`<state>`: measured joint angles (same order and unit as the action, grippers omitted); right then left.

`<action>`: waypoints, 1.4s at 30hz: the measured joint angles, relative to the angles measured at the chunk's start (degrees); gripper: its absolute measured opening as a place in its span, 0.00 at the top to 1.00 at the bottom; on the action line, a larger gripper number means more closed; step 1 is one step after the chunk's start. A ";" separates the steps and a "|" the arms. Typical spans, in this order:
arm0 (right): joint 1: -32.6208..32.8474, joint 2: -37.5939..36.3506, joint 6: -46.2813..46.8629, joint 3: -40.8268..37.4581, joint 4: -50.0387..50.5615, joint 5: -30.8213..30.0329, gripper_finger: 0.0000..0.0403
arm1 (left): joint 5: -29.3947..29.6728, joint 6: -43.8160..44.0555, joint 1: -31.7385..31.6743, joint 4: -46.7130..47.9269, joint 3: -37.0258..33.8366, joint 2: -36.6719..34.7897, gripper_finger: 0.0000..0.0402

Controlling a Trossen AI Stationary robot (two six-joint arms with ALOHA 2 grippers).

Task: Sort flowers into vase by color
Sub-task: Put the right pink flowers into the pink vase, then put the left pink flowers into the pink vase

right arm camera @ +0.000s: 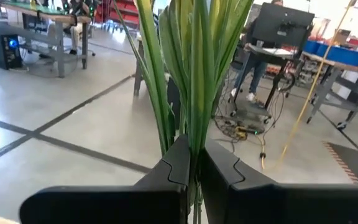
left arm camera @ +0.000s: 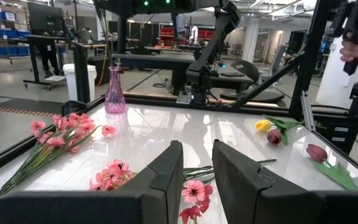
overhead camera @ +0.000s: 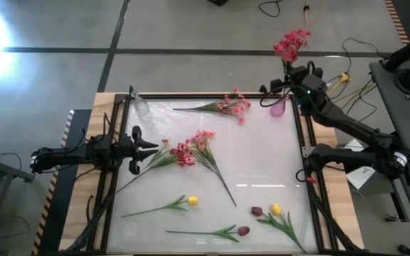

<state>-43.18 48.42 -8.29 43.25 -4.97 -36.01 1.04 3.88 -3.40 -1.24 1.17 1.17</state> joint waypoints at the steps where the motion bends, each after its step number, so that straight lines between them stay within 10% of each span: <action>1: 0.00 0.00 0.31 -0.57 0.00 -0.02 0.97 | 0.00 0.02 0.02 0.01 0.00 0.00 0.81; 15: 0.02 0.38 4.99 3.89 20.41 1.40 0.61 | 6.61 9.16 -0.02 -4.10 0.00 -0.02 0.81; 34: 0.02 1.16 20.65 29.88 73.56 17.34 0.39 | 11.76 24.57 -0.04 -42.95 0.42 2.06 0.81; 38: 0.04 1.14 20.78 32.54 77.68 23.03 0.38 | 5.59 26.06 1.25 -32.70 7.99 9.58 0.81; 42: 0.30 1.13 20.42 34.81 80.67 25.07 0.38 | 4.99 28.74 3.54 -2.55 20.29 22.27 0.81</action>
<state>-42.87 49.56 12.13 78.07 75.70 -10.94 6.03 32.62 0.14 -3.79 21.46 23.44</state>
